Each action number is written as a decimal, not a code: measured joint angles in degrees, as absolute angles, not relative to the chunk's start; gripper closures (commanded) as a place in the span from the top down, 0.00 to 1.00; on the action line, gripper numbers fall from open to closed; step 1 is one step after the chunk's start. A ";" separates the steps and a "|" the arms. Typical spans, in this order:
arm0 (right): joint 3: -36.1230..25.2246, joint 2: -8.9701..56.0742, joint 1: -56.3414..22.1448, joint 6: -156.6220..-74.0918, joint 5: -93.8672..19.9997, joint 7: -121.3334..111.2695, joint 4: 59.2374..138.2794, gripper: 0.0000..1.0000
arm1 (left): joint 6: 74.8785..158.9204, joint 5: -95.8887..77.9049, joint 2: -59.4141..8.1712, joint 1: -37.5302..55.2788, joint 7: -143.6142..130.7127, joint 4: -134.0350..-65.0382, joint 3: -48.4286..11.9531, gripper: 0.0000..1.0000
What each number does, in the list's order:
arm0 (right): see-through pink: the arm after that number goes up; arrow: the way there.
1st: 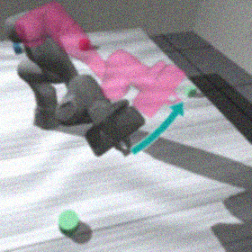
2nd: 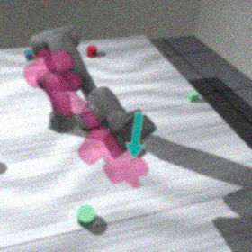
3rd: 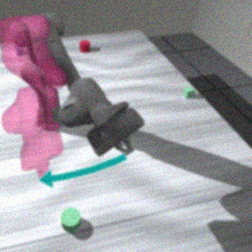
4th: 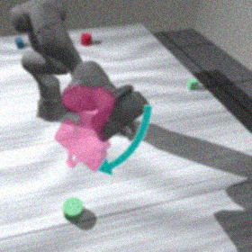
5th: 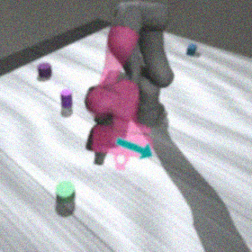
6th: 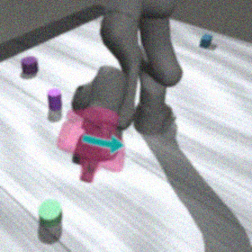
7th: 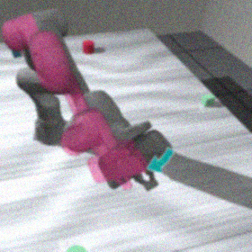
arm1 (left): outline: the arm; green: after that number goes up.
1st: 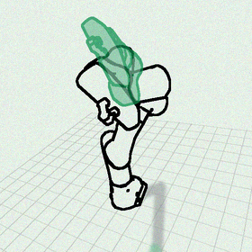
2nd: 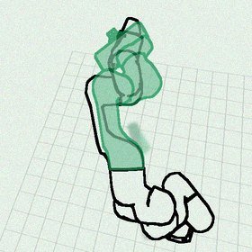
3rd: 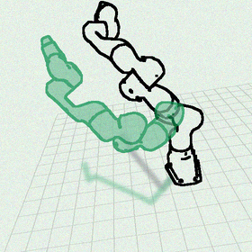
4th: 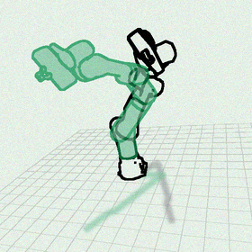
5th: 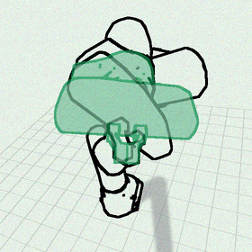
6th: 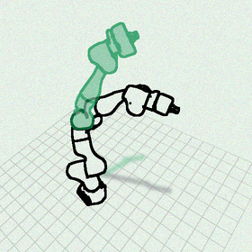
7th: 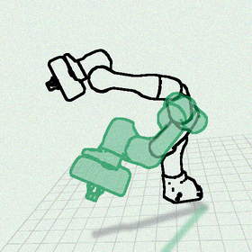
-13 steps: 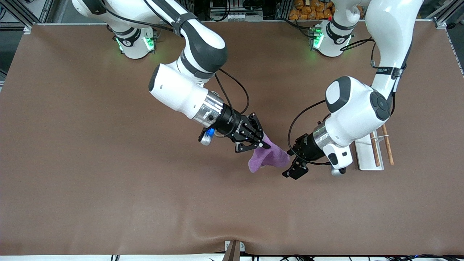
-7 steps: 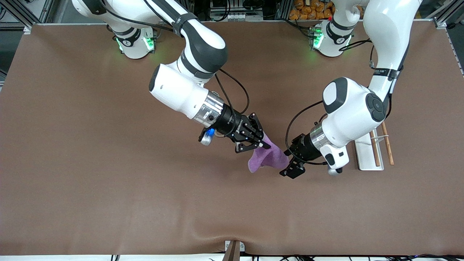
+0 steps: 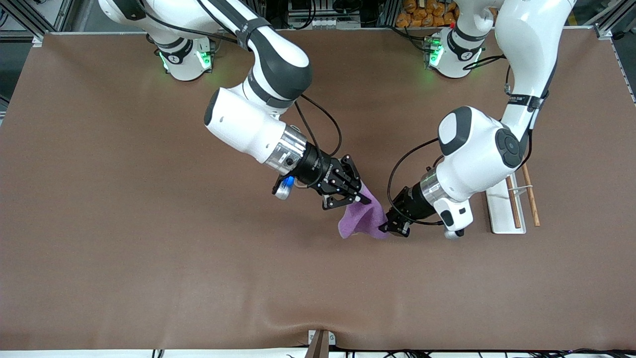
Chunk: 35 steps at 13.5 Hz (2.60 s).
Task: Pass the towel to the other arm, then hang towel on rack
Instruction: 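Grasp the hanging towel with the left gripper below the right gripper, then open the right gripper and pull back while the left gripper carries towel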
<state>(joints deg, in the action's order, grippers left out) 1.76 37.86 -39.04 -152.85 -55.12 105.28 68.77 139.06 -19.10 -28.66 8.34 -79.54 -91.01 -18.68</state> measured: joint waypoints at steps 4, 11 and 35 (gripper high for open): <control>1.75 37.87 -39.04 -152.85 -54.92 105.28 68.77 0.00 | 137.25 -17.91 -28.61 8.36 -78.30 -90.57 -18.62 0.00; 1.49 37.87 -39.04 -152.43 -54.75 105.27 68.74 1.00 | 121.10 -8.23 -25.79 6.55 -69.17 -89.70 -18.18 0.00; -0.42 34.23 -18.20 -102.85 -52.63 95.99 60.31 1.00 | 92.33 15.74 -24.26 -15.13 -24.19 -91.71 -17.55 0.00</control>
<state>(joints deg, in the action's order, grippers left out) -0.42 34.23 -18.20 -102.85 -52.63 95.99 60.31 92.33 15.74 -24.26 -15.13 -24.19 -91.71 -17.55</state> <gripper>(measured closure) 0.000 0.974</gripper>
